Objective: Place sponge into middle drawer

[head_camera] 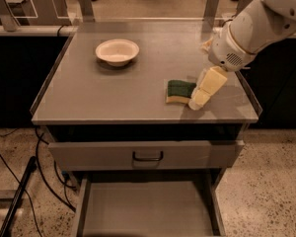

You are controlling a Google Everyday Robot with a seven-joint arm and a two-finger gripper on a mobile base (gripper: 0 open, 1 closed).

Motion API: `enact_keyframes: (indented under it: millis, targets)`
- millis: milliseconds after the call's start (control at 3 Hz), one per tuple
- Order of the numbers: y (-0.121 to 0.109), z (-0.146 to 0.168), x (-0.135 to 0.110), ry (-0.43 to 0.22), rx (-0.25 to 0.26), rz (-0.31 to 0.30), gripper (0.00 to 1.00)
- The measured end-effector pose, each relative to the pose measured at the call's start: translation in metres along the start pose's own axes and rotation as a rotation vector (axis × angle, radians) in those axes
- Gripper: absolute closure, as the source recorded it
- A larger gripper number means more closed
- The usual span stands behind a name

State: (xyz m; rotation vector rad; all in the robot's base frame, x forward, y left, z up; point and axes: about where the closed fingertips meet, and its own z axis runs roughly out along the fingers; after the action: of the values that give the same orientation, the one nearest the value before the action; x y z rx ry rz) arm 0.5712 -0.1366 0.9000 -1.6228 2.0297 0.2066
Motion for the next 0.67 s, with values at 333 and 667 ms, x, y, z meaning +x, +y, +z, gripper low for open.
enact_keyframes:
  millis: [333, 667]
  targets:
    - [-0.003, 0.017, 0.0, -0.001, -0.011, -0.001, 0.0]
    - [-0.006, 0.037, 0.005, 0.008, -0.032, 0.004, 0.0]
